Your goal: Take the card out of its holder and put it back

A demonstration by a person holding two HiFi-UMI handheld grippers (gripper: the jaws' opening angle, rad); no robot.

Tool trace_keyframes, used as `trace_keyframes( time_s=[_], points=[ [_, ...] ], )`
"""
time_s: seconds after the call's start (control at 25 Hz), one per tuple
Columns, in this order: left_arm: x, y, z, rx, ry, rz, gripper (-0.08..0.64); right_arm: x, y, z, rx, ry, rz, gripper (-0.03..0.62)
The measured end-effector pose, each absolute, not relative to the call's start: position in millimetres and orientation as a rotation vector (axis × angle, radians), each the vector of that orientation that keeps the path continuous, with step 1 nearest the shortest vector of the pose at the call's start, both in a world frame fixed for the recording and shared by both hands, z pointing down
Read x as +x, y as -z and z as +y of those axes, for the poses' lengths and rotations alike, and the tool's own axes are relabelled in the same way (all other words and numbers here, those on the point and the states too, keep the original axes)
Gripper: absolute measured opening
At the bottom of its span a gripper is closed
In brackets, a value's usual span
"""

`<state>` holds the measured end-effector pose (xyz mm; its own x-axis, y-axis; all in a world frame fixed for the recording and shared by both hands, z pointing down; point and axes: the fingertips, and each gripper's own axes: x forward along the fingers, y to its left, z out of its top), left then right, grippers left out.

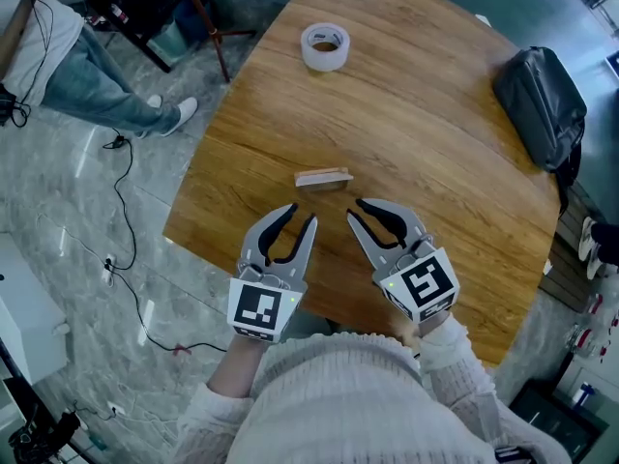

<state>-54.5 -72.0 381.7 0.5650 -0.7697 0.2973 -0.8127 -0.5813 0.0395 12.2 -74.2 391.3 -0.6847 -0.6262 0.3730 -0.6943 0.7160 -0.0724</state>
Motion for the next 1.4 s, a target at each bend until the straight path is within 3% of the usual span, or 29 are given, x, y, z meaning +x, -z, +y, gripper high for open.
trace_keyframes(
  time_s=[0.24, 0.6, 1.4],
  points=[
    [-42.4, -368.8, -43.5, 2.624, -0.317, -1.288, 0.092, 9.3, -374.5, -46.0, 1.066, -0.305, -2.619, 0.017],
    [-42.5, -360.5, -26.6, 2.566, -0.237, -1.251, 0.009, 6.2, -364.9, -23.4, 1.105, -0.337, -2.605, 0.0],
    [-26.4, -373.3, -11.0, 2.561, -0.344, -1.115, 0.009, 8.6, -369.8, -9.0, 1.149, -0.449, -2.574, -0.002]
  ],
)
